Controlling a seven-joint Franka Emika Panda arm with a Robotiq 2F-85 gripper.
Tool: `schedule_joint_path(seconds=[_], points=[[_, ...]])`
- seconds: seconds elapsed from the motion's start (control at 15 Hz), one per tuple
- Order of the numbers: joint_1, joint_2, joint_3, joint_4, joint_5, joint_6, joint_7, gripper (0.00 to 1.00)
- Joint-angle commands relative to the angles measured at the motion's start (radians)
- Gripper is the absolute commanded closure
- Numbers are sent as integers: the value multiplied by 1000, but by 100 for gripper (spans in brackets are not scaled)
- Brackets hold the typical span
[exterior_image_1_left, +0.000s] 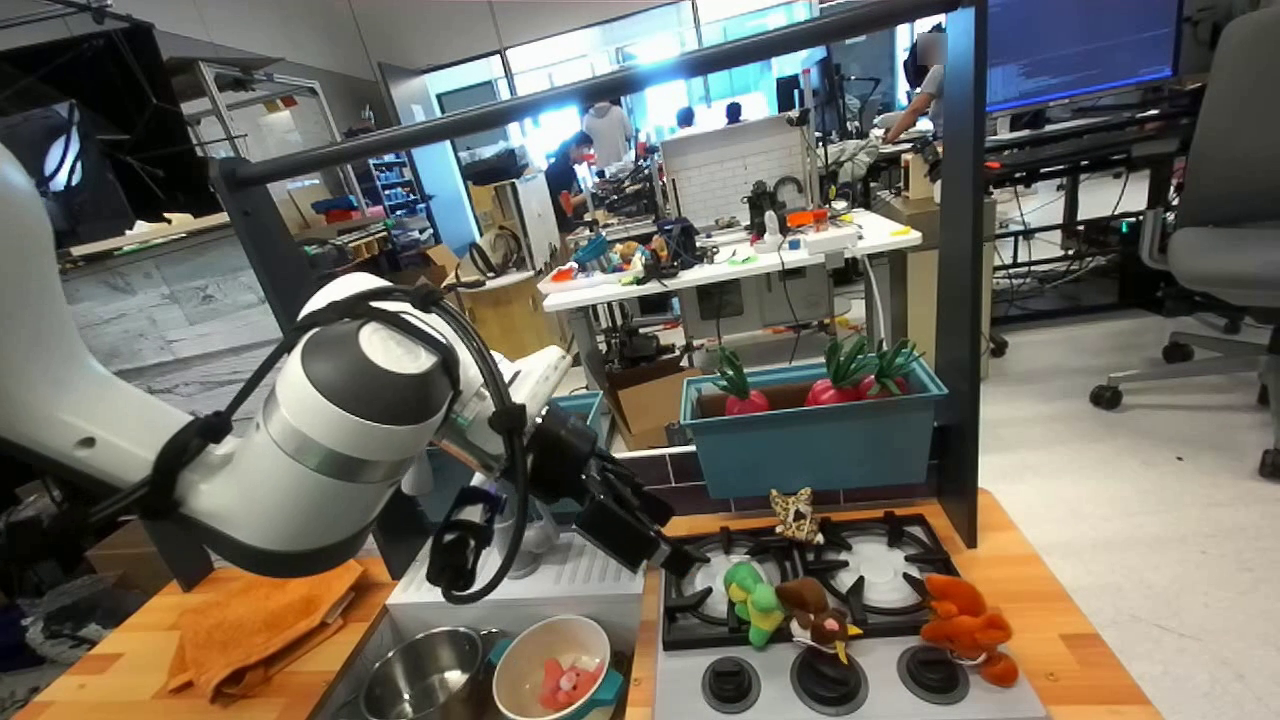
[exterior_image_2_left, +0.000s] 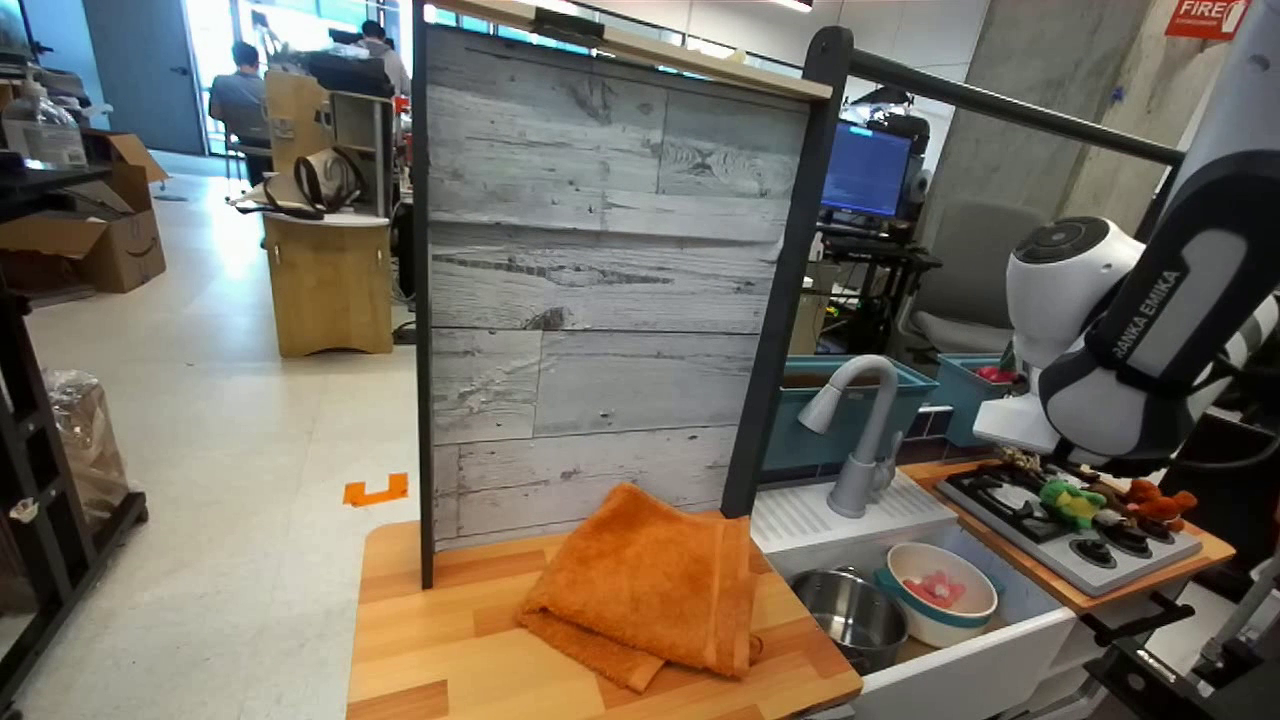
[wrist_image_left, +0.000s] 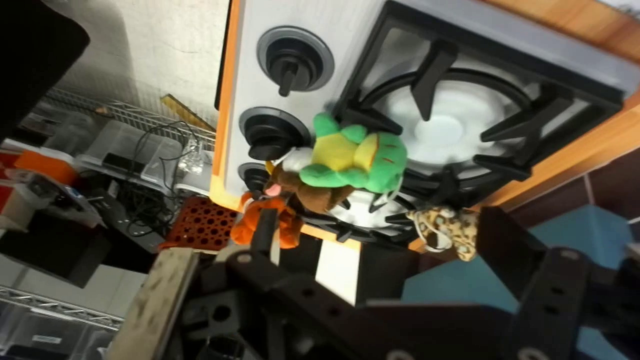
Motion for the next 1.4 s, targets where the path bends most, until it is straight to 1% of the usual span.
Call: schedule_joint_path(seconds=[0.0,0.27,0.53,0.6,0.67,0.8,1.33], points=[[-28,100,-8,90,38,-31,128,0],[-68,195,-11,192,39,-47,294,0],[-98,243,-6,258,16,-107,393,0],[-105,250,-4,270,11,-121,411,4],[-113,253,-1,281,5,-136,424,28],[-122,253,1,292,-5,-150,445,31],[-146,231,12,314,-13,-154,484,92]])
